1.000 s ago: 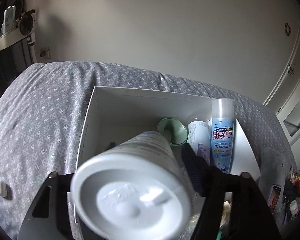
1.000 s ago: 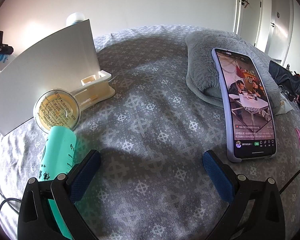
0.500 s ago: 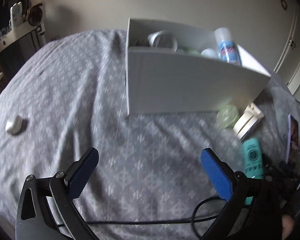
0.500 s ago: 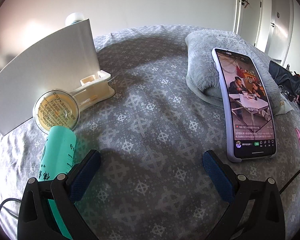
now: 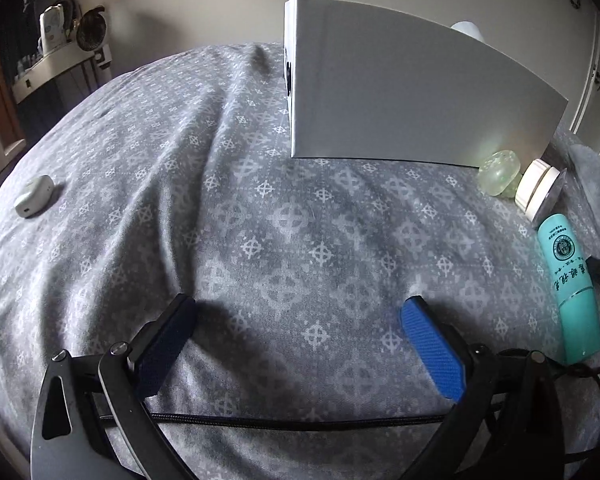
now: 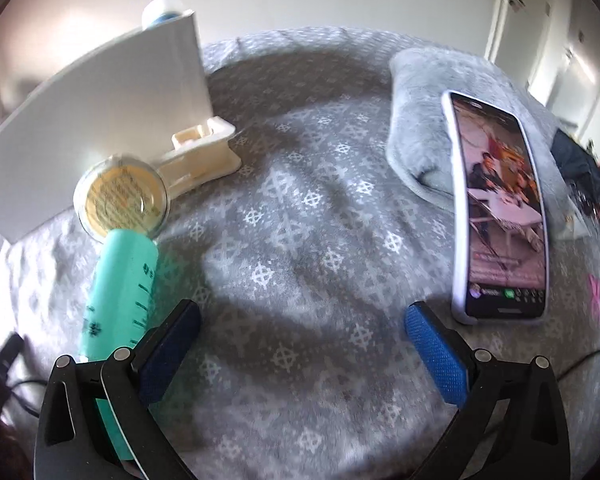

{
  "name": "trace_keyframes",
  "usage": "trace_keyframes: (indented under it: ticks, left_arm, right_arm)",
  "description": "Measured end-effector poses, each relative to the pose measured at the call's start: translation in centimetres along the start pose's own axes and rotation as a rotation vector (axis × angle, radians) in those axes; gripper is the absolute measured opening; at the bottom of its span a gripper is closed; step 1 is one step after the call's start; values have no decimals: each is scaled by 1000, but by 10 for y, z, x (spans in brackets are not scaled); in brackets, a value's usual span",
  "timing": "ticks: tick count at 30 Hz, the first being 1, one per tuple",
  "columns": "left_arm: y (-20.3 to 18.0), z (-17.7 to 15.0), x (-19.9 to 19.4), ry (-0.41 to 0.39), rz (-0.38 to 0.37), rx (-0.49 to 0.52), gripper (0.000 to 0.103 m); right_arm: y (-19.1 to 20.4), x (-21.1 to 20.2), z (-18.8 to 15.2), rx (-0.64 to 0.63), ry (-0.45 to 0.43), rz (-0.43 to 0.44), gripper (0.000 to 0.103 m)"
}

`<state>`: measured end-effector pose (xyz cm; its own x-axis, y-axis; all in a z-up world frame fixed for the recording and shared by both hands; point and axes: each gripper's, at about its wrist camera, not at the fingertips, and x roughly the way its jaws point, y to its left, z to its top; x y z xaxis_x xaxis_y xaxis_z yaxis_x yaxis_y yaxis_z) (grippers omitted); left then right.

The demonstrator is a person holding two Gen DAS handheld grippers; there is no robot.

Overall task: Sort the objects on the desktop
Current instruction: 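Grasp the teal tube with the right tool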

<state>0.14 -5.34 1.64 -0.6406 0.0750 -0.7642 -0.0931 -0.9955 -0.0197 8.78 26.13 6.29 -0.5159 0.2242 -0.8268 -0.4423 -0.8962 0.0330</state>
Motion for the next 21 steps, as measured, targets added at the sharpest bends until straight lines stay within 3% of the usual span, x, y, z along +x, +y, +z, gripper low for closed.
trace_keyframes:
  ticks: [3,7,10,12,13,15,17,18,19,21]
  left_arm:
    - [-1,0,-1,0,2,2,103]
    - [-2,4,-1,0,5,5,103]
    - [-3,4,-2,0,5,5,103]
    - [-3,4,-2,-1,6,6,103]
    - [-3,4,-2,0,7,6,103]
    - [-3,5,-2,-1,8,7,103]
    - [-3,5,-2,-1,8,7,103]
    - [-3,4,-3,-1,10,8,103]
    - [-4,5,-2,-1,11,9,103]
    - [-4,5,-3,-1,11,9,103]
  right_arm:
    - [5,-16,0,63,-28,63,103]
    - [45,-27,6,-87,-31,118,103]
    - [75,-19,0,-175,35,148,100]
    - [90,-1,-7,-225,117,146,85]
    - [95,6,-10,-252,137,125,85]
    - [100,3,-13,-306,86,106,80]
    - [101,1,-13,-321,81,112,66]
    - [100,0,-12,-321,77,109,47]
    - [99,-2,-12,-324,72,105,36]
    - [96,-5,-10,-323,64,113,32]
